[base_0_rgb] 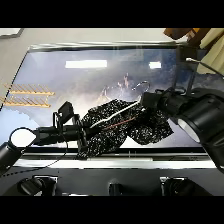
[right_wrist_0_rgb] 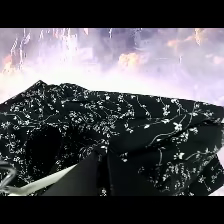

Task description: Fold the clothes and pants, and hang the long-sleeved shirts on hangers.

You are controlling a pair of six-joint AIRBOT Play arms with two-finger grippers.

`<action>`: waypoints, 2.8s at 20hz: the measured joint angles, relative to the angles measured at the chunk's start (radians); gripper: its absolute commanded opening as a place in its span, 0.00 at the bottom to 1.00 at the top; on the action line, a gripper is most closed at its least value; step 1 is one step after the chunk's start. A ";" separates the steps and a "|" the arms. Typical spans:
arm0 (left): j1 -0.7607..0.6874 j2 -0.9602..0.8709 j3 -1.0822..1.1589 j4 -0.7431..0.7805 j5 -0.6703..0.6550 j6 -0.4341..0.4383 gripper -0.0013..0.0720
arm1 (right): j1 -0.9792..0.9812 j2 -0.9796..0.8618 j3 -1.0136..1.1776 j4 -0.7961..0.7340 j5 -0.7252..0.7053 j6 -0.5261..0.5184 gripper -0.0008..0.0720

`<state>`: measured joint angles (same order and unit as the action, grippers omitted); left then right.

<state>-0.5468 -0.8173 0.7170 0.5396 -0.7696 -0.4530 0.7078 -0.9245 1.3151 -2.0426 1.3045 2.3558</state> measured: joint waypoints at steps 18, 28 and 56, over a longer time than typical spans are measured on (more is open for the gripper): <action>-0.066 -0.083 0.000 -0.168 0.030 0.085 0.04 | 0.000 0.040 0.004 0.042 -0.014 -0.112 0.06; -0.074 -0.092 0.000 -0.212 0.056 0.104 0.04 | 0.000 0.040 0.004 0.073 -0.025 -0.137 0.42; -0.074 -0.095 0.000 -0.238 0.064 0.114 0.04 | -0.592 0.109 0.118 0.399 0.101 -0.477 0.76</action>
<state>-0.6205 -0.9123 0.7170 0.3019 -0.7052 -0.3393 0.1158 -0.8150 1.4334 -1.6436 1.4055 1.8790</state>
